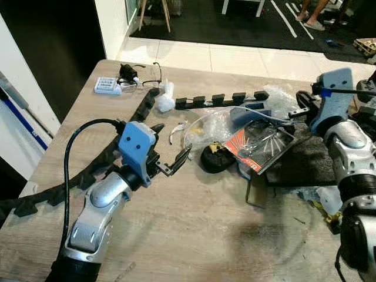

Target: Picking trash to rubbish bin

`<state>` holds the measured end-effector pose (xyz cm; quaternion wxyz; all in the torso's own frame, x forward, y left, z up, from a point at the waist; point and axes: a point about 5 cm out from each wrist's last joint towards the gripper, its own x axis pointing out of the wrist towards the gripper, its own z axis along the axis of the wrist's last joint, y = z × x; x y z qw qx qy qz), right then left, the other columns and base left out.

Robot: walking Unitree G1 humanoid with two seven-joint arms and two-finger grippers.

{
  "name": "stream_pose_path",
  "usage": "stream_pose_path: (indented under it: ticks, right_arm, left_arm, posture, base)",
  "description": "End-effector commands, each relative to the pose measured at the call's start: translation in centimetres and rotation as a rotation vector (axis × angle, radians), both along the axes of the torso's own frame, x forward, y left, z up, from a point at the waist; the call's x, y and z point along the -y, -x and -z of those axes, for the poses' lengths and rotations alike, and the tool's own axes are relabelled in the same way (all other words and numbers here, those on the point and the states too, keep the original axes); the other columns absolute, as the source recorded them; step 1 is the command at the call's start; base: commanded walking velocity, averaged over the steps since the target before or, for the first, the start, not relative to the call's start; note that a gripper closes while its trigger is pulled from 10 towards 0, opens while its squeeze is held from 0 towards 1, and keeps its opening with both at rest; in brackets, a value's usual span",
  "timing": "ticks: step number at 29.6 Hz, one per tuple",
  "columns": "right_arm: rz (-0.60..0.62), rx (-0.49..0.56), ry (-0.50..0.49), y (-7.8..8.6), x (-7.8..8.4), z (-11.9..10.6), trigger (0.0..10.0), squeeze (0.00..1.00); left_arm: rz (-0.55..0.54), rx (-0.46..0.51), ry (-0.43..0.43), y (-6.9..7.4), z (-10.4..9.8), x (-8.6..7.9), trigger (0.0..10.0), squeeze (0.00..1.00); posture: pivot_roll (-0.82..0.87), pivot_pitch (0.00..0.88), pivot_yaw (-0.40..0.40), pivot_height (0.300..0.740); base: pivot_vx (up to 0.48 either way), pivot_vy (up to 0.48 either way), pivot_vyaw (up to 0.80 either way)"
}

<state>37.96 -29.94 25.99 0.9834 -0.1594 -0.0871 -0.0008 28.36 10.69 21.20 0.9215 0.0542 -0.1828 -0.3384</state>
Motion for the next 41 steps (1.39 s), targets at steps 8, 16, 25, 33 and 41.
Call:
stream_pose_path:
  ticks: [8,16,25,33,41]
  right_arm:
    - [0.060,-0.094,0.080,0.4,2.3,-0.3,0.0,0.00]
    - [-0.105,-0.296,0.074,0.6,1.9,1.4,0.0,0.00]
    - [-0.359,-0.429,0.125,0.8,0.3,2.5,0.0,0.00]
    - [-0.627,-0.518,0.145,1.4,-1.2,2.5,0.0,0.00]
    - [-0.874,-0.641,0.180,2.6,-2.2,3.2,0.0,0.00]
  left_arm:
    - [0.106,0.009,-0.046,1.8,-0.7,0.6,10.0,0.00]
    - [0.111,-0.006,-0.058,1.9,-0.6,0.6,10.0,0.00]
    - [0.115,-0.012,-0.060,1.9,-0.7,0.7,10.0,0.00]
    - [0.116,-0.012,-0.058,1.8,-0.7,0.8,10.0,0.00]
    - [0.112,-0.013,-0.055,1.8,-0.6,0.9,10.0,0.00]
  posture:
    - [0.05,0.297,0.011,0.740]
    - [0.05,0.294,0.010,0.740]
    - [0.04,0.282,0.006,0.740]
    - [0.03,0.268,-0.003,0.740]
    - [0.03,0.264,-0.013,0.740]
  base:
    - [0.000,0.000,0.00]
    - [0.000,0.000,0.00]
    - [0.000,0.000,0.00]
    - [0.000,0.000,0.00]
    - [0.000,0.000,0.00]
